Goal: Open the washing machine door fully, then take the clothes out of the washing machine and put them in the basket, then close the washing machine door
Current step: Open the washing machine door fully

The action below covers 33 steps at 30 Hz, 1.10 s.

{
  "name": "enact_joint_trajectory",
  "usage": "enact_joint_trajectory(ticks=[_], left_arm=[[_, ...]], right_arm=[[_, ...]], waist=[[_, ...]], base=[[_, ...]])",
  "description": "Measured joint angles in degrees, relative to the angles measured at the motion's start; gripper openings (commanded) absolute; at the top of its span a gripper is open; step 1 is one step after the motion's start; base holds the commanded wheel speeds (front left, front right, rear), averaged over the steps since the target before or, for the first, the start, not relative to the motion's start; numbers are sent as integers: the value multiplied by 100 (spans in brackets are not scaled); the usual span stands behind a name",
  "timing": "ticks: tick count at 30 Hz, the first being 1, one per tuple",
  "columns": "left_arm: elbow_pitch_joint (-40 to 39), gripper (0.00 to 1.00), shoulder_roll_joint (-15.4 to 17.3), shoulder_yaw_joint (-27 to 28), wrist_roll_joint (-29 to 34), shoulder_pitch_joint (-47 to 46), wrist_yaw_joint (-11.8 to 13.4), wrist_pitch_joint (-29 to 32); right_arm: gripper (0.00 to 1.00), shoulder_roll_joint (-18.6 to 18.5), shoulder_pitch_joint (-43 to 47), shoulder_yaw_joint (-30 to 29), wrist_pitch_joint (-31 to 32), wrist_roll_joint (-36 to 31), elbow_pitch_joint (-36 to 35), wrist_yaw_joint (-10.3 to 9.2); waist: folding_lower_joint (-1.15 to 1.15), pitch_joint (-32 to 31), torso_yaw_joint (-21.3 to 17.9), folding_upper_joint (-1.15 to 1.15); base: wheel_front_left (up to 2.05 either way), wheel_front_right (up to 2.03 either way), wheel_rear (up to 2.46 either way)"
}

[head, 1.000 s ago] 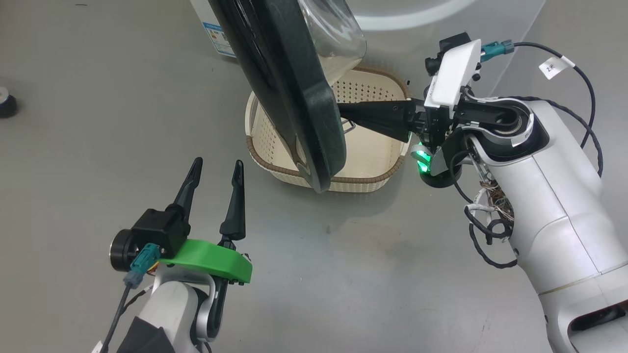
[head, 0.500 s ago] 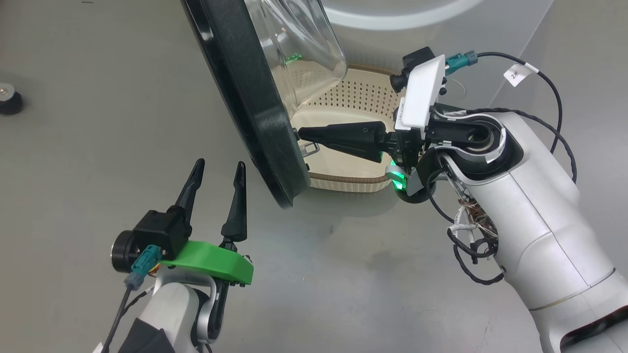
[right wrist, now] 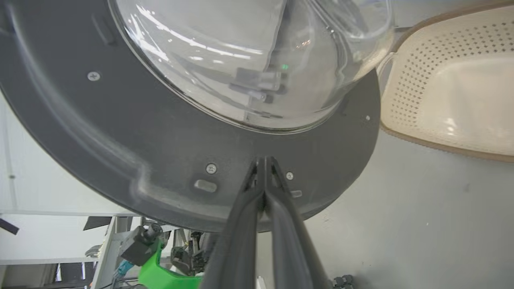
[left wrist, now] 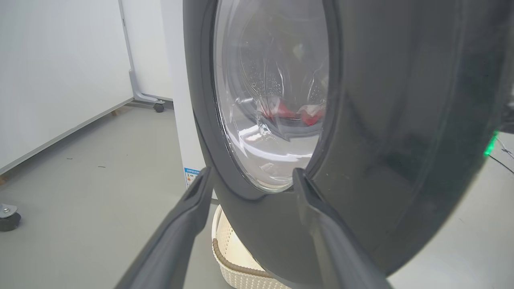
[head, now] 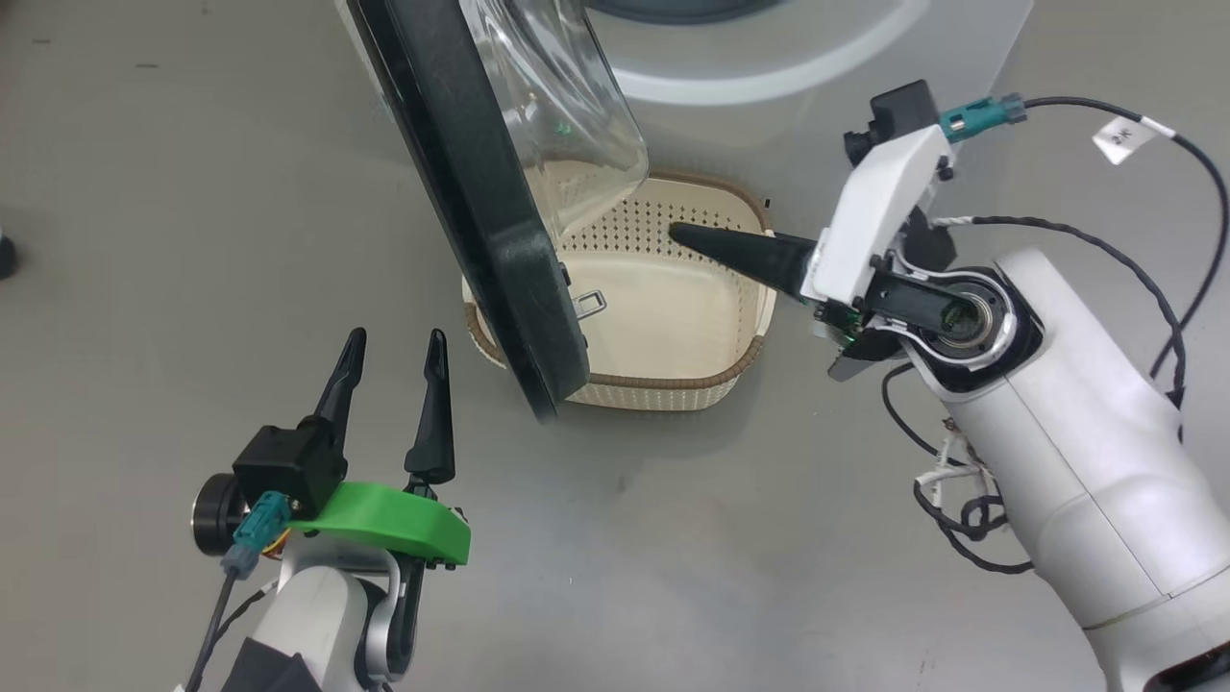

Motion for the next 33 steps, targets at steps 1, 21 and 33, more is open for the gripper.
enact_joint_trajectory(ticks=[1,21,33], left_arm=[[15,100,0,1,1,21,0,0],[174,100,9,548,413,491,0,0],[141,100,16,691,413,709,0,0]], right_arm=[[0,-100,53,5,-171,-190,5,121],[0,-1437,1266,804,-3794,-3922,-512,242],[0,-1708,2132,334,-5258,-4351,-538,-426]], waist=[[0,-41,-31,0],[0,-931,-805,0],[0,-1197,-1130,0]], base=[[0,0,0],[0,0,0],[0,0,0]])
